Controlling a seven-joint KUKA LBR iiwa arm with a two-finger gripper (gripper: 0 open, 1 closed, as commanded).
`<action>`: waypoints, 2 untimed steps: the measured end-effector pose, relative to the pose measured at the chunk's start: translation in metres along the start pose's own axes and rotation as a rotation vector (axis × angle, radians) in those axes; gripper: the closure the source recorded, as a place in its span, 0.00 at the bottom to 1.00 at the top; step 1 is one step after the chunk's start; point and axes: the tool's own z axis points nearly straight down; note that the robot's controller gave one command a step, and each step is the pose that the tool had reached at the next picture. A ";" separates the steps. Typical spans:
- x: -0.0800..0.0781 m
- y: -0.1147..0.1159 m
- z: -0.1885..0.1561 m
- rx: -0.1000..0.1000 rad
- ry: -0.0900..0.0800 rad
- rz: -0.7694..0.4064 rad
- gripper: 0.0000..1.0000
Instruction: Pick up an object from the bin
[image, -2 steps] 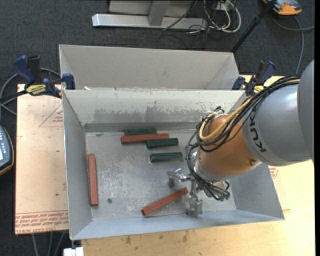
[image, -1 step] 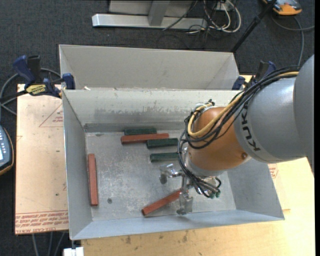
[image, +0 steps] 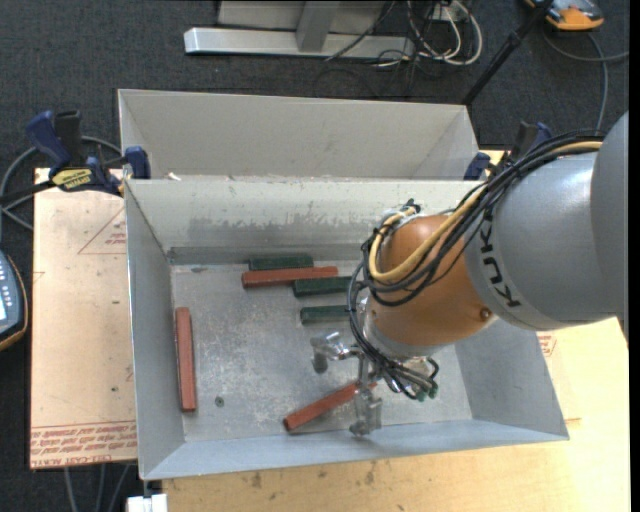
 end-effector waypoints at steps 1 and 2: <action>-0.007 0.001 0.044 0.004 -0.010 -0.046 0.00; -0.011 0.001 0.043 0.003 -0.009 -0.046 0.00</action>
Offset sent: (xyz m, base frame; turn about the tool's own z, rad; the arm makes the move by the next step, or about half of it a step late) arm 0.0020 0.0036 -0.0448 -0.0483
